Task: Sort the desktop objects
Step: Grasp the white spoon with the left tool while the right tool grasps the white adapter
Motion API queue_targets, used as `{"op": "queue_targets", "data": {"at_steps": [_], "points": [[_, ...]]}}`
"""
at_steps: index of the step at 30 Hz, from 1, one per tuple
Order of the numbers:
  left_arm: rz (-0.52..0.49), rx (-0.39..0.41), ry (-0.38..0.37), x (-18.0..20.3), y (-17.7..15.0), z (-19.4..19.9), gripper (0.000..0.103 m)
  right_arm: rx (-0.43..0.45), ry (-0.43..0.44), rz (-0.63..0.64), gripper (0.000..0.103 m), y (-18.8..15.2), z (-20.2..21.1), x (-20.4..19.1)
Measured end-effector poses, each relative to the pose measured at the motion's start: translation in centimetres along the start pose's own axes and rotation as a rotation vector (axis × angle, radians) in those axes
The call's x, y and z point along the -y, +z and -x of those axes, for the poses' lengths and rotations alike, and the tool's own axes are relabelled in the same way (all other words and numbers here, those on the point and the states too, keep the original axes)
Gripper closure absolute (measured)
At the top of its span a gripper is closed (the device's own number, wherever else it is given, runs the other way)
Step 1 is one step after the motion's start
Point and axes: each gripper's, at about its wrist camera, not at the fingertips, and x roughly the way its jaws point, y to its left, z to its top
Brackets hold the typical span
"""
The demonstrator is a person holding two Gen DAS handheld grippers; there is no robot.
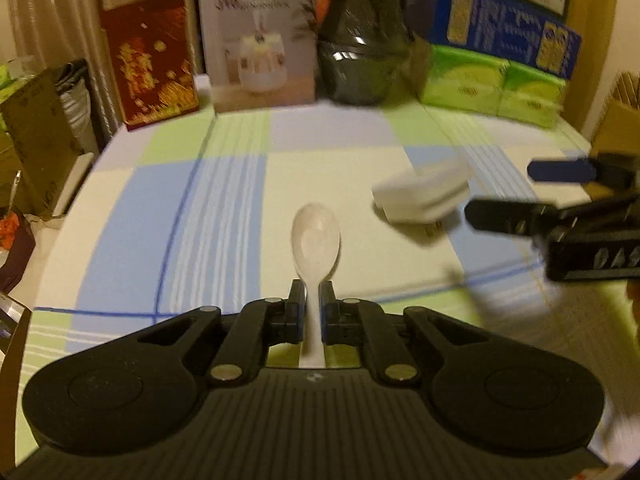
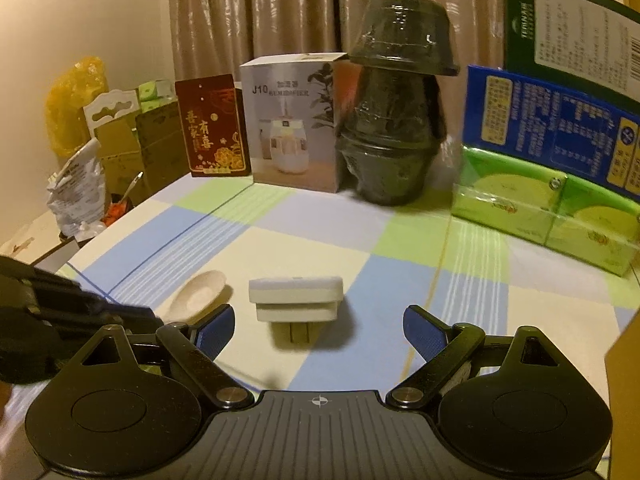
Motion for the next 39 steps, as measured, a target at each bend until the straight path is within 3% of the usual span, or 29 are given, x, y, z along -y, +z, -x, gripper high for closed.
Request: {"op": "queue_targets", "data": {"at_steps": [17,25,39], "points": [[0.079,-0.019,-0.010,-0.7,-0.2,-1.0,0.099,0.007,0.032,0.028,0.015,-0.7,-4.6,-0.3],[0.066,-0.036,-0.003,-0.6,-0.7,-1.4,0.099,-0.017,0.035,0.037,0.051,-0.9,-5.6,-0.7],[0.035,-0.061,-0.040,1.3,-1.1,-0.4,0.099,-0.070,-0.023,-0.003,0.051,-1.9,-1.2,0.3]]}}
